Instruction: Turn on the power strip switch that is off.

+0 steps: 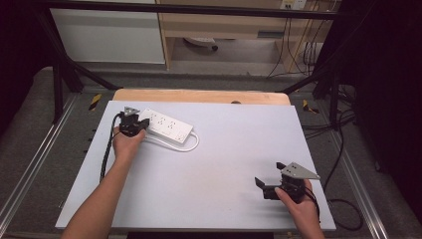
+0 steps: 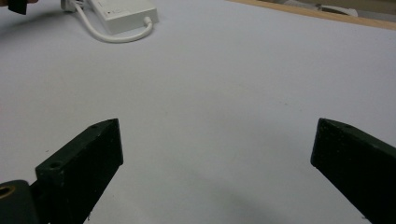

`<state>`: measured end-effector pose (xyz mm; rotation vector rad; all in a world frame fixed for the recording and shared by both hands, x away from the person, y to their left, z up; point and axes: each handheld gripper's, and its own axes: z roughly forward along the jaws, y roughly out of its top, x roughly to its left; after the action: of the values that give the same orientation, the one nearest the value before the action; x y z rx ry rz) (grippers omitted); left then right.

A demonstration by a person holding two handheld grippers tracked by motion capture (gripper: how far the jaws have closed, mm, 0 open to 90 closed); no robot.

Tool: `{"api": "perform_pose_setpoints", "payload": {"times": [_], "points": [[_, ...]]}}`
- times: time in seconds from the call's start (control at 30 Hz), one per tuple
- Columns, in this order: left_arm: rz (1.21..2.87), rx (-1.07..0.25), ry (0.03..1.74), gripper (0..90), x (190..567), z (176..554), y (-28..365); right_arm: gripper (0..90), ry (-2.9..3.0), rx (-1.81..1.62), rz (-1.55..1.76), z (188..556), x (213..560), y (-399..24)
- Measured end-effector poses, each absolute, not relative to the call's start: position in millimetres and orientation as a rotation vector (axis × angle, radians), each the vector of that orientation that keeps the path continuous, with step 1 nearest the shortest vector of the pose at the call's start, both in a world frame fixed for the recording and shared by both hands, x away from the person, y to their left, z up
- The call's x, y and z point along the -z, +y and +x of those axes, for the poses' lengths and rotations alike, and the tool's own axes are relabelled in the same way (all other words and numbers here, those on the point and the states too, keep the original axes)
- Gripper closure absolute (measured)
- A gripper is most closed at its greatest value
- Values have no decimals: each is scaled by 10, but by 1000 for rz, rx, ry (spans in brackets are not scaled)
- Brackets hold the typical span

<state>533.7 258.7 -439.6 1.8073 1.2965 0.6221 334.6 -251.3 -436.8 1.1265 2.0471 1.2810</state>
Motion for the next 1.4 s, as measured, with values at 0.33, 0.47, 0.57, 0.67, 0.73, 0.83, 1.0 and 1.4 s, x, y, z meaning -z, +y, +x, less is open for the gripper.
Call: {"api": "perform_pose_setpoints", "payload": {"times": [0.33, 0.47, 0.57, 0.67, 0.73, 0.83, 1.0, 1.4], "points": [[1809, -622, 1290, 900, 4403, 5329, 2580, 27, 2048, -1281, 1126, 3344, 4367, -2513], [1820, -601, 1274, 900, 4423, 5324, 2546, 27, 2046, -1284, 1128, 3342, 4364, -2516], [1824, -625, 1262, 900, 4434, 5325, 2506, 27, 2045, -1285, 1127, 3342, 4365, -2520], [1802, -622, 1271, 900, 4445, 5329, 2524, 27, 2045, -1282, 1124, 3342, 4363, -2526], [1793, -614, 1272, 900, 4448, 5331, 2542, 27, 2043, -1283, 1127, 3342, 4363, -2532], [1793, -614, 1273, 900, 4444, 5325, 2551, 27, 2043, -1285, 1131, 3347, 4363, -2531], [1783, -613, 1282, 900, 4443, 5323, 2565, 27, 2044, -1283, 1123, 3344, 4361, -2525], [1776, -615, 1273, 900, 4435, 5327, 2569, 27, 2042, -1287, 1130, 3343, 4360, -2528]]}}
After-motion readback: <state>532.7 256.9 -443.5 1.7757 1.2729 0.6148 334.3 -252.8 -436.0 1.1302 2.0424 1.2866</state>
